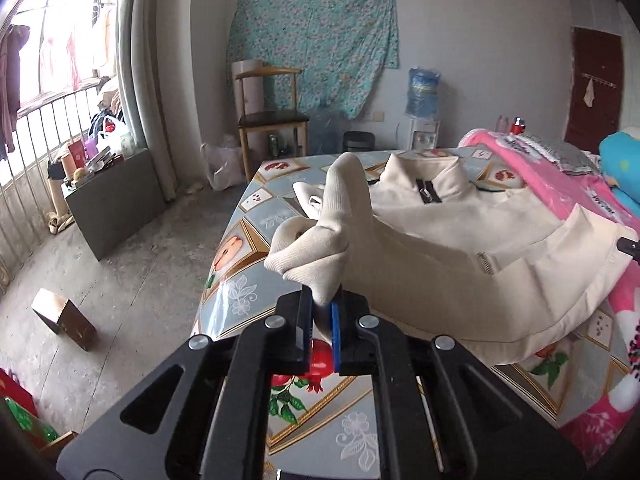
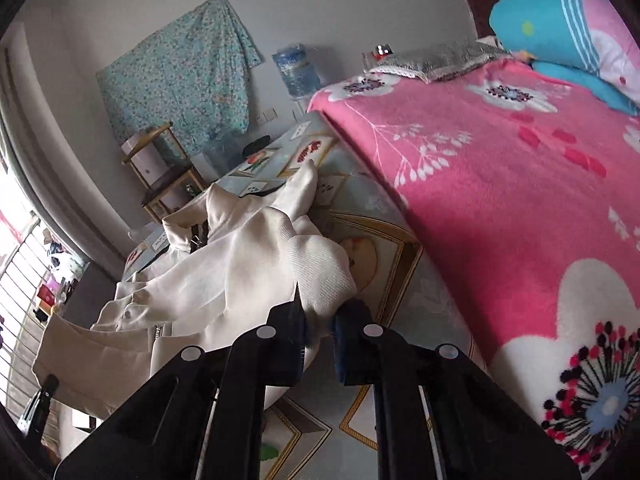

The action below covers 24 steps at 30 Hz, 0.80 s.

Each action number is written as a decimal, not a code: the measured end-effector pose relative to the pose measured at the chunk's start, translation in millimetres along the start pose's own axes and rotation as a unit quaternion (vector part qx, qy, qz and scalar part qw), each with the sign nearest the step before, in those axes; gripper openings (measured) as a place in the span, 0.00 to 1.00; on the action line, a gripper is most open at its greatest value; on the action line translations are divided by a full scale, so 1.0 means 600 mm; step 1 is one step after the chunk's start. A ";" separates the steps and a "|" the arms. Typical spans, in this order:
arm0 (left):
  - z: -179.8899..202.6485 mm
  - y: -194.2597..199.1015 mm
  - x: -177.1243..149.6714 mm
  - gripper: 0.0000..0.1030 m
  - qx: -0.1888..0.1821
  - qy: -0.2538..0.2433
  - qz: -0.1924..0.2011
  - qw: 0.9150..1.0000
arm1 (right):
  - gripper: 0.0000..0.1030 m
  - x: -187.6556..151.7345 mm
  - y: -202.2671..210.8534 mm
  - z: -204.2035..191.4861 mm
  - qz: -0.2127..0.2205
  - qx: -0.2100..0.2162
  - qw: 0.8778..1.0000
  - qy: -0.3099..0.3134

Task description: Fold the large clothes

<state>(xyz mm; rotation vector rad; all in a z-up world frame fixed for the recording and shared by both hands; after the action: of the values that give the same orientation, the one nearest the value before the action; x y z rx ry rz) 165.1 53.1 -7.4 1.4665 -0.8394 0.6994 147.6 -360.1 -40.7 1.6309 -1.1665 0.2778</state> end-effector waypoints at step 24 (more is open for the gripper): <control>-0.211 -0.040 -0.090 0.51 -0.031 0.159 -0.121 0.979 | 0.45 0.026 0.009 0.100 -0.100 -0.016 0.995 -0.018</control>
<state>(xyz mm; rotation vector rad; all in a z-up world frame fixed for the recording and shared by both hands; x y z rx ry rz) 162.7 184.0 -56.2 1.3279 -0.4257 0.6923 129.3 -418.8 -51.3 1.7142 -1.0197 0.1019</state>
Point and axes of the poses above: each gripper's, at about its wrist camera, not at the fingertips, and y roughly against the way its jaws point, z to its right, x to its top, the point moved 10 cm from there along -y, roughly the way its jaws point, and after that the axes turned 5 degrees about -y, right-handed, at the moved point
